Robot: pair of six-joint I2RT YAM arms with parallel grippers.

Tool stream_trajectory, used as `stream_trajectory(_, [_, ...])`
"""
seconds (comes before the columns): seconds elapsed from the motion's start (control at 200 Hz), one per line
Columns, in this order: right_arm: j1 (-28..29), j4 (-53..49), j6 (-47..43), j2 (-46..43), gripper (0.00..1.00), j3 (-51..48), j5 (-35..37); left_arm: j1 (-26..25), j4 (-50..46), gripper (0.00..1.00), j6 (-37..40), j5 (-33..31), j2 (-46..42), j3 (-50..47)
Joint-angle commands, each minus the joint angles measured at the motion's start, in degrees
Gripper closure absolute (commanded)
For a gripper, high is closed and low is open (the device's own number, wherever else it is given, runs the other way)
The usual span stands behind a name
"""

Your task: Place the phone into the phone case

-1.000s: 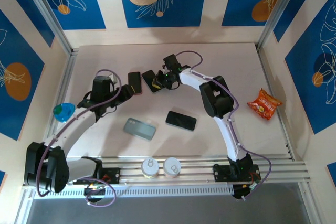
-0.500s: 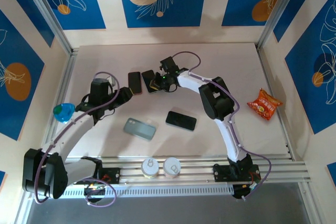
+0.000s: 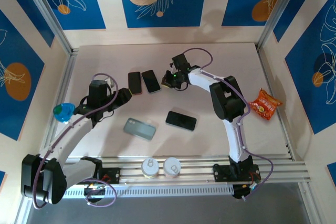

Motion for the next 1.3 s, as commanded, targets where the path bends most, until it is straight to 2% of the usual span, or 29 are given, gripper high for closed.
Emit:
stream_trajectory(0.0, [0.5, 0.0, -1.1, 0.2, 1.00, -0.3, -0.2, 0.8, -1.0, 0.45, 0.7, -0.7, -1.0, -0.5])
stream_trajectory(0.41, [0.8, 0.0, 0.0, 4.1, 1.00, 1.9, -0.8, 0.8, -1.3, 0.45, 0.9, -1.1, -0.8, -0.4])
stream_trajectory(0.995, [3.6, 0.3, 1.4, 5.3, 1.00, 1.5, -1.5, 0.9, -1.4, 0.45, 0.8, -1.2, -1.0, -0.7])
stream_trajectory(1.16, [2.9, -0.6, 0.7, 3.3, 1.00, 0.3, -0.6, 0.9, -1.8, 0.45, 0.9, -1.3, -1.4, -0.7])
stream_trajectory(1.29, [2.2, -2.0, -2.5, -2.4, 1.00, -2.5, 0.6, 0.9, -3.2, 0.44, 2.5, -1.1, -1.6, -0.6])
